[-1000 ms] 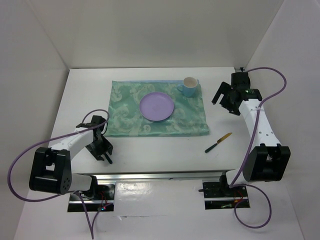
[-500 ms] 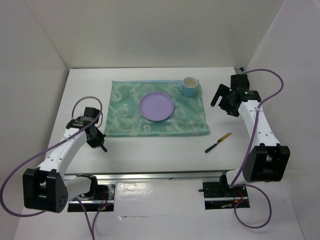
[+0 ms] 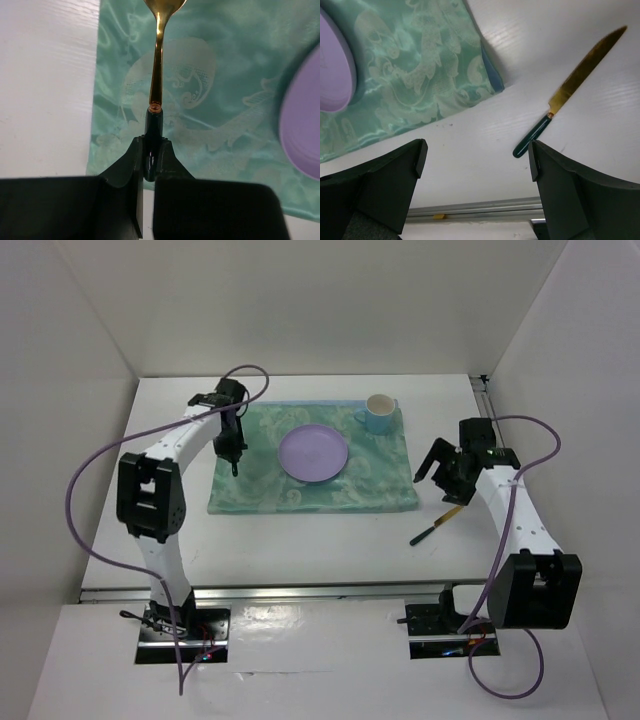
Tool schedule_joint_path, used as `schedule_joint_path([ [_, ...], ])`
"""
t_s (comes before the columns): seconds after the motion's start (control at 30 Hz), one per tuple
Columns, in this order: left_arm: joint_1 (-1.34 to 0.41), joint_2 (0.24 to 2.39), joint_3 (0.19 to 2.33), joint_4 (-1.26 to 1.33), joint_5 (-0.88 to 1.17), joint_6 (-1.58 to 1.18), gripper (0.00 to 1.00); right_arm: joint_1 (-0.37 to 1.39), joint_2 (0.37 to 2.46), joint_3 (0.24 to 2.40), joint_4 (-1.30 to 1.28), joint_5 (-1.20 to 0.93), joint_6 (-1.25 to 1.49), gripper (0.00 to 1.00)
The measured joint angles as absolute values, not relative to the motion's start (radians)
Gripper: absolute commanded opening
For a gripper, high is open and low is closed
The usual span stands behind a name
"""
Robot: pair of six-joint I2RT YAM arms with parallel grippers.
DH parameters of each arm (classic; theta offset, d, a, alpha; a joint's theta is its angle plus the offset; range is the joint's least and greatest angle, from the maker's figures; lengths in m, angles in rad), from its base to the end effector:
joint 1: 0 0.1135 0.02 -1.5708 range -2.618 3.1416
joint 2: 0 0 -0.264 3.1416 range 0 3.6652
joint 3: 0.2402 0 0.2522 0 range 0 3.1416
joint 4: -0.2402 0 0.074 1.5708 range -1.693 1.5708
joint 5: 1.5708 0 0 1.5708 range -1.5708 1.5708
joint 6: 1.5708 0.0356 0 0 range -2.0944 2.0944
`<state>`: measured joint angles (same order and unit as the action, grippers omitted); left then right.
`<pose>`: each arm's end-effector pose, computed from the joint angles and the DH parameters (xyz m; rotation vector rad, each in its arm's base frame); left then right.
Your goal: Set the dinner table for one person
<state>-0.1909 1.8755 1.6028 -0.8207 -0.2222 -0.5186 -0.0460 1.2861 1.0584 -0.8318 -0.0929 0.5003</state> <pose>0.3954 -0.0684 0.2606 -0.4973 2.5720 0.0526 0.2515 -0.0083 0.2746 0.6840 2.5610 0.2761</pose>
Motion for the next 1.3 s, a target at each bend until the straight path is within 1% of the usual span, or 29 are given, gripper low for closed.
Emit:
schedule_joint_path([
  [0.13,-0.204,1.992,1.626,-0.847,-0.208,-0.475,0.00,-0.046,1.245,0.987,-0.836,-0.103,0.535,0.95],
  [0.23,-0.211,2.021,1.628,-0.867,-0.188,-0.451,0.00,-0.046,1.227,0.930,-0.851,-0.110,0.565,0.95],
  [0.53,-0.226,2.093,1.647,-0.865,-0.160,-0.424,0.00,-0.046,1.187,0.856,-0.857,-0.098,0.679,0.95],
  [0.87,-0.257,2.183,1.748,-0.885,-0.159,-0.421,0.00,-0.046,1.217,0.778,-0.845,-0.113,0.725,0.95],
  [0.93,-0.257,2.197,1.779,-0.892,-0.159,-0.422,0.16,-0.046,1.223,0.775,-0.839,-0.113,0.731,0.95],
  [0.97,-0.257,2.205,1.790,-0.892,-0.160,-0.422,0.21,-0.046,1.225,0.774,-0.833,-0.114,0.733,0.95],
  [1.0,-0.257,2.207,1.792,-0.889,-0.160,-0.422,0.32,-0.046,1.228,0.773,-0.824,-0.116,0.736,0.95],
  [1.03,-0.257,2.207,1.792,-0.891,-0.160,-0.424,0.36,-0.046,1.233,0.773,-0.815,-0.117,0.738,0.95],
  [1.1,-0.257,2.207,1.792,-0.897,-0.160,-0.426,0.40,-0.046,1.245,0.773,-0.800,-0.118,0.744,0.95],
  [1.13,-0.257,2.207,1.792,-0.898,-0.161,-0.426,0.40,-0.046,1.254,0.772,-0.793,-0.118,0.746,0.95],
  [1.27,-0.257,2.202,1.795,-0.918,-0.187,-0.447,0.42,-0.046,1.279,0.754,-0.764,-0.117,0.762,0.90],
  [1.3,-0.257,2.198,1.800,-0.925,-0.195,-0.449,0.43,-0.046,1.279,0.745,-0.757,-0.111,0.767,0.88],
])
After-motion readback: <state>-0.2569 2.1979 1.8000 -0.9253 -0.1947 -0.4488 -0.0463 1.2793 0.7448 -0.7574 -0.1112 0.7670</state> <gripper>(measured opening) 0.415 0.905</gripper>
